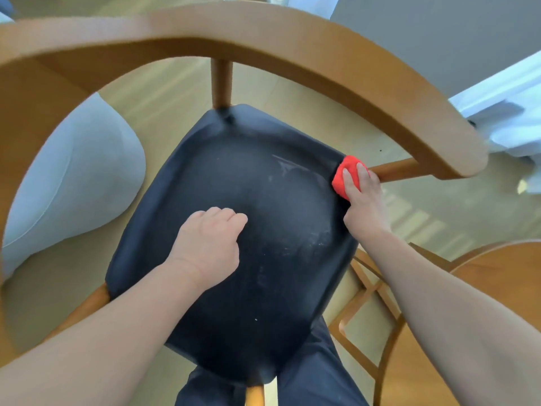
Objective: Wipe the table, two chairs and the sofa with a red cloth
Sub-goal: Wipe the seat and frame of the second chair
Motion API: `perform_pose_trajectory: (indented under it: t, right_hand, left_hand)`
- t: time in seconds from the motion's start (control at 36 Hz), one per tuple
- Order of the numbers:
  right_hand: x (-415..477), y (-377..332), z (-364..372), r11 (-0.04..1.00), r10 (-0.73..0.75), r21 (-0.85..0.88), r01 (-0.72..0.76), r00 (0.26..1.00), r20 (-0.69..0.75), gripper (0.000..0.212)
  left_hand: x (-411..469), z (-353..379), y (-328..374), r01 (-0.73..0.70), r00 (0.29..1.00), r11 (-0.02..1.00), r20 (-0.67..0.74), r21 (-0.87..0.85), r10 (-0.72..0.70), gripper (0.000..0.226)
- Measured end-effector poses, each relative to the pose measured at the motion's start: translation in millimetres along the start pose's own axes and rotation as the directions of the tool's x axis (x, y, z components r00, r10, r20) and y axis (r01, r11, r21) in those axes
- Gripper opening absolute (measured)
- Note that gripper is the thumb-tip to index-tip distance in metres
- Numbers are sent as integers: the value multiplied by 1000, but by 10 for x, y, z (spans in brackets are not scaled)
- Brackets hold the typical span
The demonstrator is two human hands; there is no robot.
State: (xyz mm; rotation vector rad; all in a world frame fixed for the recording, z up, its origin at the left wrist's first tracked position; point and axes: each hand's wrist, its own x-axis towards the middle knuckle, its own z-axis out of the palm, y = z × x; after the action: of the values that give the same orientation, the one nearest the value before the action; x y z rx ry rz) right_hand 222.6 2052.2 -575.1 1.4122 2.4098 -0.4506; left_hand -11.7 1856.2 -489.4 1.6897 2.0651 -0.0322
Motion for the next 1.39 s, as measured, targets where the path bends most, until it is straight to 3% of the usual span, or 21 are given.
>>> perform_pose_trajectory:
  t: [0.17,0.33,0.42,0.53,0.78,0.97,1.17,1.39]
  right_hand:
    - [24,-245,18,987,116,123,-104,989,-92,73]
    - [138,-827,111,964,85,266,-30,976,-200,62]
    - [195,-1156,162,943,-10,323,85,974,-228,62]
    - [215,-1561,221,911,-327,205,359,929,-173,63]
    - [136,-1119,277,860,-511,-38,510,856,-78,59]
    - [-225,-678,367,913,-408,-45,406,898,-163,68]
    - [-571,-401,379,966,-258,11,260,963,-80,65]
    - [-949,-407,173,996,-22,87,5,981,194,73]
  left_hand:
    - [-13,90,-19,9,1000,1000,6,2,-9,29]
    - [-61,106,-76,16,1000,1000,6,-6,-16,29]
    - [-77,79,-123,35,999,999,35,9,-36,33]
    - [-76,22,-190,47,997,999,59,16,-47,35]
    - [-41,20,-190,54,996,998,63,38,-57,34]
    - [-46,21,-27,12,998,1000,63,11,-13,39]
    - [-151,3,7,-23,998,1000,60,19,22,36]
    - [-479,-117,-54,-17,1000,1000,5,25,17,34]
